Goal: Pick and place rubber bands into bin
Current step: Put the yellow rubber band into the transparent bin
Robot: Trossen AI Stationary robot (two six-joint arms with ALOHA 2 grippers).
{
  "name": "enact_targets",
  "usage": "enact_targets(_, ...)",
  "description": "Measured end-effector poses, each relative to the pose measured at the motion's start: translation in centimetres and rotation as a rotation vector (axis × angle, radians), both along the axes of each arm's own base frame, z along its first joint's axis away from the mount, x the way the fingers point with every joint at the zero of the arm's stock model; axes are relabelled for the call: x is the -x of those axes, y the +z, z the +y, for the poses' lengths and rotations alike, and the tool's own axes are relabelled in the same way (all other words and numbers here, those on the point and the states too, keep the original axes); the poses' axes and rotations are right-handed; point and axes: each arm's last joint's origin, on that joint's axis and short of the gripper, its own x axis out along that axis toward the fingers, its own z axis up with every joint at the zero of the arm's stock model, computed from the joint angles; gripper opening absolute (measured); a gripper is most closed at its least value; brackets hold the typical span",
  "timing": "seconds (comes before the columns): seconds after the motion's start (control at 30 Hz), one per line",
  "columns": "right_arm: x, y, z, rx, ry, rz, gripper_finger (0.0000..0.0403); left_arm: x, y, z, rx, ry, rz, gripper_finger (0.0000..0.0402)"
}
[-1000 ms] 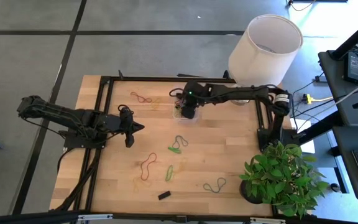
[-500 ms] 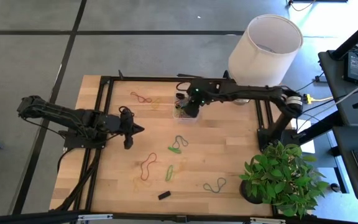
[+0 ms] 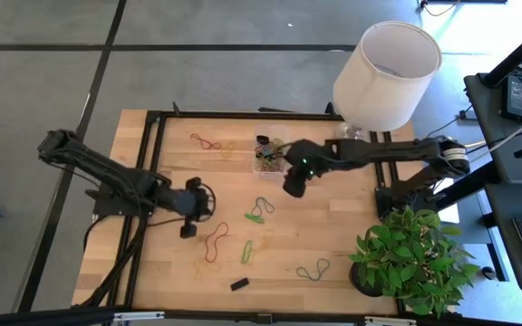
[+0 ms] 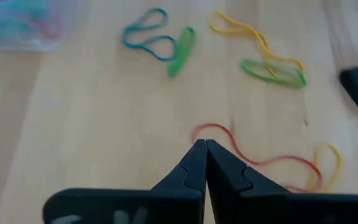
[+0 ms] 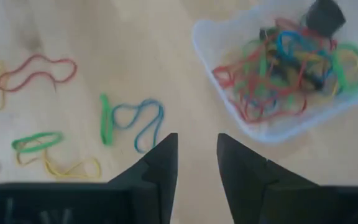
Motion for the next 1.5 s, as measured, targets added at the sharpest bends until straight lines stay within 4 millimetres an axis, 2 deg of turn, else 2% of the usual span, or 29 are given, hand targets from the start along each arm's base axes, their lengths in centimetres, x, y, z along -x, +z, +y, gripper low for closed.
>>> enact_targets(0.13,1.4,-1.2,2.0,-0.031,0.01,0.02,0.0105,-1.3,0.1,-2.3,-0.023,-0.016,0.097,0.0002)
enact_targets(0.33,3.7,-3.0,4.3,-0.054,0.06,0.037,0.0102,-3.6,0.7,-6.0,-0.033,0.051,0.158,0.0003)
enact_targets(0.43,4.9,-3.5,5.0,-0.047,0.098,0.032,0.0102,-4.7,0.8,-7.5,0.024,0.131,0.169,0.0003)
enact_targets(0.57,6.6,-3.8,5.5,-0.034,0.139,0.027,0.0102,-5.7,0.0,-8.9,0.104,0.182,0.237,0.0004)
enact_targets(0.83,9.5,-4.3,5.6,-0.023,0.178,-0.002,0.0102,-5.5,-3.3,-11.2,0.216,0.32,0.415,0.0012)
enact_targets(1.07,10.8,-3.9,5.4,-0.009,0.197,-0.045,0.0102,-4.7,-5.9,-13.2,0.246,0.421,0.536,0.0088)
enact_targets(1.27,10.9,-3.6,5.4,0.009,0.22,-0.066,0.0102,-4.5,-8.4,-14.3,0.185,0.446,0.574,0.0143)
enact_targets(1.4,10.8,-3.6,5.4,0.017,0.231,-0.079,0.0102,-4.7,-9.4,-14.3,0.159,0.452,0.609,0.0147)
enact_targets(1.5,10.7,-3.5,5.4,0.025,0.241,-0.089,0.0102,-4.9,-9.3,-14.0,0.201,0.5,0.638,0.0123)
